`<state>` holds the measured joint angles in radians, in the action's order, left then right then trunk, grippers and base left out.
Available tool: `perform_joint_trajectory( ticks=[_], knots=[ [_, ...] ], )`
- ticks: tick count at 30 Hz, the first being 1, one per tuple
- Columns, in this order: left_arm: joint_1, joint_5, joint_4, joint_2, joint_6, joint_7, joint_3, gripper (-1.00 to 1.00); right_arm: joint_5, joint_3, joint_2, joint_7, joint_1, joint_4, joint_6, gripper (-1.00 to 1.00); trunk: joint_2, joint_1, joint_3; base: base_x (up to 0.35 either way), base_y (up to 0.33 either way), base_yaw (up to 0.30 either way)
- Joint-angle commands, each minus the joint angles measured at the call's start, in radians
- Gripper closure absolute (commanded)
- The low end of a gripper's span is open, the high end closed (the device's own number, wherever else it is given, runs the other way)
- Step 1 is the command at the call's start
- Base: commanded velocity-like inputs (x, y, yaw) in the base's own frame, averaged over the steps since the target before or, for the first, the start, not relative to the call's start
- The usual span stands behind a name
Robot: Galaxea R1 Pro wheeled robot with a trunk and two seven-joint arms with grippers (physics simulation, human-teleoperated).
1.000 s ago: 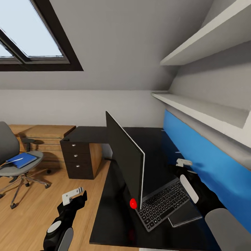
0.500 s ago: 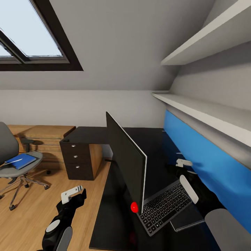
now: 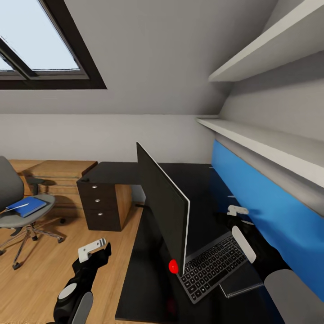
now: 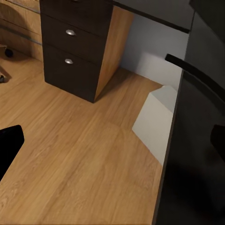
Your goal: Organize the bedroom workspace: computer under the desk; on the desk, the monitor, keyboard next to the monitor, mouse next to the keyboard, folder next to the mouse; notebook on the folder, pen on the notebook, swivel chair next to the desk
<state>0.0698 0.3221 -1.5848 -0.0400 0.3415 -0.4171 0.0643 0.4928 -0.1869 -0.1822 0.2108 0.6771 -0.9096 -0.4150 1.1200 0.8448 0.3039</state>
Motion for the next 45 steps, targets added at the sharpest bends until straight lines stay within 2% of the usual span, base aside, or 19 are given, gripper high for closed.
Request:
perform_joint_trajectory(
  ticks=[1,4,5,6,12,29,39,42,45],
  knots=[
    [0.001,0.009,-0.006,0.000,0.003,-0.008,0.001,-1.00,0.010,-0.005,-0.001,0.010,0.001,-0.002,-0.002,-1.00,0.001,0.000,0.003,0.000,0.000,0.000],
    [0.001,0.012,-0.028,0.000,0.005,-0.008,-0.008,-1.00,0.009,-0.005,-0.001,0.012,0.001,-0.001,-0.002,-1.00,0.001,0.000,0.008,0.000,0.000,0.000],
    [0.001,0.012,-0.030,0.000,0.005,-0.008,-0.022,-1.00,0.009,-0.005,-0.001,0.012,0.001,0.000,-0.002,-1.00,0.001,0.000,0.009,0.000,0.000,0.000],
    [0.001,0.013,-0.031,-0.002,0.006,-0.008,-0.038,-1.00,0.009,-0.005,-0.001,0.013,0.001,0.000,-0.002,-1.00,0.008,0.004,0.014,0.000,0.000,0.000],
    [0.001,0.014,-0.033,-0.004,0.007,-0.008,-0.068,-1.00,0.009,-0.005,-0.001,0.013,0.001,0.000,-0.003,-1.00,0.050,0.027,0.042,0.000,0.000,0.000],
    [0.001,0.014,-0.034,-0.004,0.007,-0.008,-0.072,-1.00,0.007,-0.002,-0.002,0.012,0.001,0.029,0.000,-1.00,0.169,0.092,0.104,0.000,0.000,0.000],
    [0.001,0.014,-0.034,-0.004,0.007,-0.008,-0.071,-1.00,0.003,-0.004,-0.002,0.007,0.001,0.062,0.048,-1.00,0.239,0.130,0.135,0.000,0.000,0.000],
    [0.001,0.014,-0.034,-0.004,0.007,-0.008,-0.070,-1.00,-0.028,-0.015,-0.001,0.006,-0.003,0.068,0.117,-1.00,0.260,0.142,0.144,0.000,0.000,0.000],
    [0.001,0.014,-0.034,-0.004,0.007,-0.008,-0.070,-1.00,-0.056,-0.034,0.002,0.005,-0.007,0.091,0.145,-1.00,0.281,0.153,0.154,0.000,0.000,0.000]
  ],
)
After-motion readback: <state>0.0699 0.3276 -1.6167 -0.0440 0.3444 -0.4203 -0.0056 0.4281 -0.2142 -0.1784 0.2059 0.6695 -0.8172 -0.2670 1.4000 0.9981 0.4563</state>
